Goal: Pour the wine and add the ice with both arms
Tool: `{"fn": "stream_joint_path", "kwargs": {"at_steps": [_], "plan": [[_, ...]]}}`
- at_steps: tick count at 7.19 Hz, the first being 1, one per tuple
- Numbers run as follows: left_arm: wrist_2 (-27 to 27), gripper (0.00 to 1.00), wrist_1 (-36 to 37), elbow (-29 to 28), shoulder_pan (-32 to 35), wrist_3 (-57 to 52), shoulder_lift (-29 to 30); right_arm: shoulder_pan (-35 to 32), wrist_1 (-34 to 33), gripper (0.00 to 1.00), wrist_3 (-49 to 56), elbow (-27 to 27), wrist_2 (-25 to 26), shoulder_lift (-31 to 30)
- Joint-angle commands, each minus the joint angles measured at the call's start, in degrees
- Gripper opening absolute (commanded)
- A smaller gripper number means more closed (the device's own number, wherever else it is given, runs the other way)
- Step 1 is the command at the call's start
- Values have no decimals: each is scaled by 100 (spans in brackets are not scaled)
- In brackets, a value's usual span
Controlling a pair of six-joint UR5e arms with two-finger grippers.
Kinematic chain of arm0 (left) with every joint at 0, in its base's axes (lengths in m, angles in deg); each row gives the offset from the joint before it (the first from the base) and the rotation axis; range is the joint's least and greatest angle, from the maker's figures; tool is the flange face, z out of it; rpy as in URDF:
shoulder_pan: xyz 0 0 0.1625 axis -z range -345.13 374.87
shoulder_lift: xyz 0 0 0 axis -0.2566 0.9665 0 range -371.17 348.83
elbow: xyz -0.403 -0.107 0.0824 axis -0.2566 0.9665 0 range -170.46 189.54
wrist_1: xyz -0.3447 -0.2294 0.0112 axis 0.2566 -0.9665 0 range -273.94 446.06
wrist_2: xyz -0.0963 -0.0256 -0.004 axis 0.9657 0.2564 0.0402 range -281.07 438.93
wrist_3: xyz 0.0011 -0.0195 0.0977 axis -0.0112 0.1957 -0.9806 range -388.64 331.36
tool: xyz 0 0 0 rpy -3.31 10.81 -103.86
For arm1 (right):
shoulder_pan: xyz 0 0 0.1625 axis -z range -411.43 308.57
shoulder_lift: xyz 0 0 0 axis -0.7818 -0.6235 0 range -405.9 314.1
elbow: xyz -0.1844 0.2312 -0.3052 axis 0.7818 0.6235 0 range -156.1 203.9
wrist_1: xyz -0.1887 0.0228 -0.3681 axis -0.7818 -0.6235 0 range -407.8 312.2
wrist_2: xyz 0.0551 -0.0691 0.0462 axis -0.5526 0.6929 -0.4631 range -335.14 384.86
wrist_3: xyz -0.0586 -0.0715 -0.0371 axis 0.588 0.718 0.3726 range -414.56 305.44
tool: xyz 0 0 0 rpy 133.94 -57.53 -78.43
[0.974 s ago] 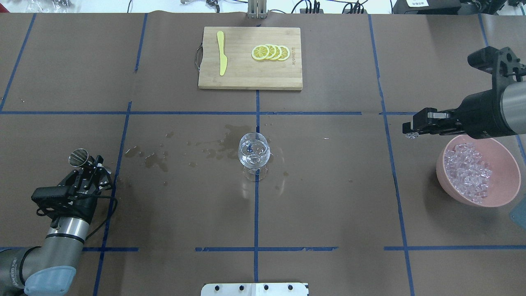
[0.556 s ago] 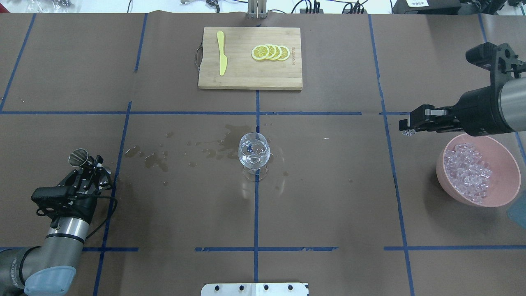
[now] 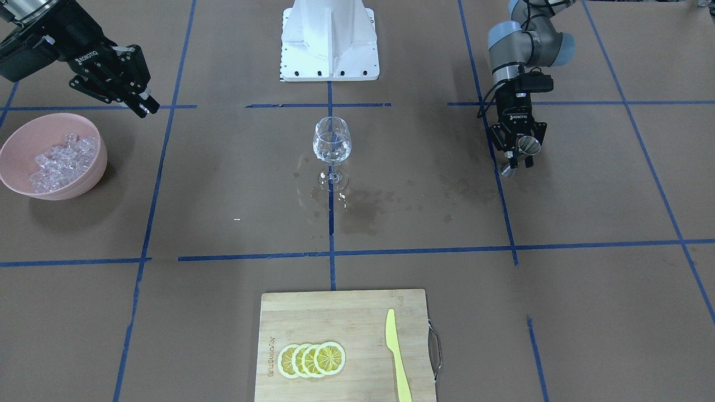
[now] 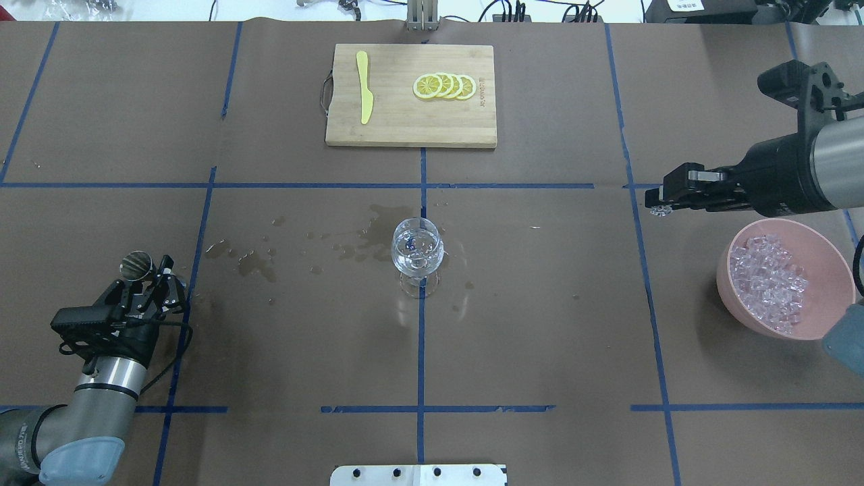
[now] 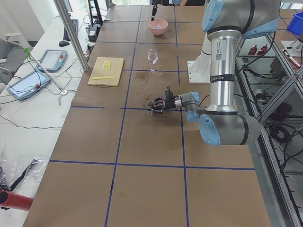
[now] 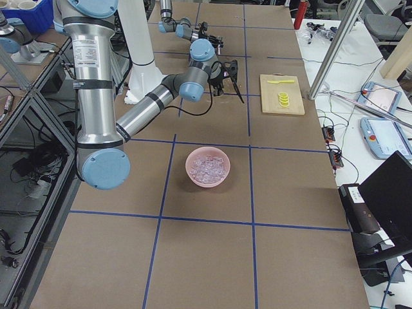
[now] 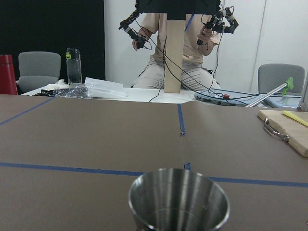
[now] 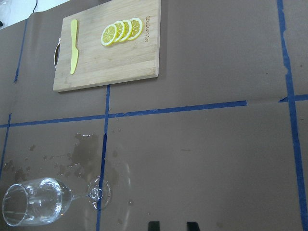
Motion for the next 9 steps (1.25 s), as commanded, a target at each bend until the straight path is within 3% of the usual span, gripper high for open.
{"fn": "stream_joint_path", "kwargs": {"at_steps": [1,2,3,6,8,9], "plan": [[0,76,0,10,8,-17,-3,26,-1,0,-65,5,0,76],[0,100,0,10,8,-52,-3,61,-10,0,-247,31,9,268],[35,100,0,36,16,-88,-12,131,-10,0,-467,49,26,409],[876,100,9,396,34,-412,-73,184,-10,0,-478,67,70,454],[1291,100,17,1018,25,-650,-668,245,-10,0,-495,76,97,541],[1623,100,17,1064,25,-659,-732,289,-10,0,-548,93,193,638]]}}
